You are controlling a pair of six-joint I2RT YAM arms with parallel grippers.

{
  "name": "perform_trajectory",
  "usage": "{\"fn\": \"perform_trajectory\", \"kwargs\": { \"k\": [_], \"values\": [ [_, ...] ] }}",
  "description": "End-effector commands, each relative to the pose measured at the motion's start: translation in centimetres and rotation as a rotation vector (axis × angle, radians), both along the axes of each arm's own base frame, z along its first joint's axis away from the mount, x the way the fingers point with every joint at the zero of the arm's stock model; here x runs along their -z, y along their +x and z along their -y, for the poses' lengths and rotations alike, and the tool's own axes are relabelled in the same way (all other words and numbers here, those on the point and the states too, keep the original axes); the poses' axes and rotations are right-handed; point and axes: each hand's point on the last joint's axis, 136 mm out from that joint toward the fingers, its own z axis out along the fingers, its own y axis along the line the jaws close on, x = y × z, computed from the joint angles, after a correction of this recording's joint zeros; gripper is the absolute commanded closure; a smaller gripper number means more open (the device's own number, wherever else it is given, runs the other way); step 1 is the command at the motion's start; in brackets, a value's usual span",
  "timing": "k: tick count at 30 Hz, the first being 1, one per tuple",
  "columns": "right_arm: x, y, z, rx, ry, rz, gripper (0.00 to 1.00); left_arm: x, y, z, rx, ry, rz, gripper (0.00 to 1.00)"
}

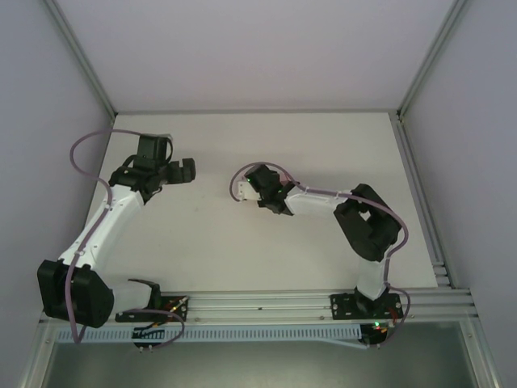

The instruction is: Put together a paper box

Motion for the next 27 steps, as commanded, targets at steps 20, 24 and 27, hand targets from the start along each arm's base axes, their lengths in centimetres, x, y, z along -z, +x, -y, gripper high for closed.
{"fn": "perform_trajectory", "kwargs": {
  "k": [20,24,27],
  "values": [
    [-5.7,-6.9,-0.6,0.044,0.191,-0.203,0.16,-3.0,-0.7,0.0,0.002,-0.05,0.072,0.0],
    [-10.1,-6.6,-0.2,0.065,0.305,-0.131,0.11,-4.1,-0.7,-0.3,-0.009,-0.048,0.111,0.0],
    [-14.4,-5.0,1.6,0.163,0.457,-0.004,0.0,-5.9,-0.4,-1.1,-0.054,-0.05,0.2,0.0]
  ]
}}
